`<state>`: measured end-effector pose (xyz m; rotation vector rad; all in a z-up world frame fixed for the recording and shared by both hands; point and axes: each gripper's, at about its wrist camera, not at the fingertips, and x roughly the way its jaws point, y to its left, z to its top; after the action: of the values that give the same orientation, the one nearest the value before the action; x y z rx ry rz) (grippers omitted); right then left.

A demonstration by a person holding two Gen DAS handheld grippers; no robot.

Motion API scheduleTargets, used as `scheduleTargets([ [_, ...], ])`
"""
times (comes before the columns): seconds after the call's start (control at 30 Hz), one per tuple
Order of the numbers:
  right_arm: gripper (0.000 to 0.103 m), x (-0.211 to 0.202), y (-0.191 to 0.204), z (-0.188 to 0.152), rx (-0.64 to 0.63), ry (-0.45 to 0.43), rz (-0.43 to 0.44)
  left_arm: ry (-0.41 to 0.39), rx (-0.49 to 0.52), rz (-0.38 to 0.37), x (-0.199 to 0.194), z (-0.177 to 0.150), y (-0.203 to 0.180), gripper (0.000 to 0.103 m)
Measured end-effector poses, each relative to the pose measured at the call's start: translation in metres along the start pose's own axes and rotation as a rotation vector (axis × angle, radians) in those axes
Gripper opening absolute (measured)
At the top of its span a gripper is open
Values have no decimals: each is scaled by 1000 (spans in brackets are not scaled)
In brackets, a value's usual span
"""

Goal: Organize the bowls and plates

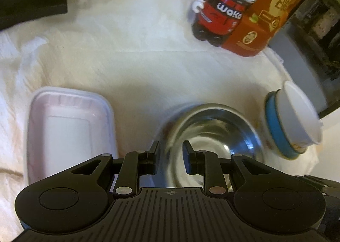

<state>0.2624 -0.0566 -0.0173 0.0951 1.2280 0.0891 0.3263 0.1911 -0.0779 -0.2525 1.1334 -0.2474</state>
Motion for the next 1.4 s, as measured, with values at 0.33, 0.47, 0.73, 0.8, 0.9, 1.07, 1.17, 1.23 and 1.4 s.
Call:
scheduleTargets([
  [0.33,51,38,17,2,-24,102,39,29,9,25,23,5,3,34],
  [0.47,56,46,17,8,-11,139,56,44,13,14,36,10,3,37],
  [0.73,61,51,25,10,-76,170,57,74,-12,16,46,10,4,37],
  [0.8,61,51,23,15,-61,177,64,84,-12,22,49,9,4,37],
  [0.9,61,52,24,22,-77,172,67,81,-29,29,49,9,7,37],
  [1.07,61,54,30,34,-116,140,72,77,-82,49,48,7,19,37],
  [1.17,61,61,29,38,-139,141,61,75,-104,49,46,7,23,37],
  [1.23,61,68,25,38,-136,159,68,73,-118,38,44,6,24,37],
  [1.4,61,69,24,35,-179,149,81,66,-126,46,44,4,22,37],
])
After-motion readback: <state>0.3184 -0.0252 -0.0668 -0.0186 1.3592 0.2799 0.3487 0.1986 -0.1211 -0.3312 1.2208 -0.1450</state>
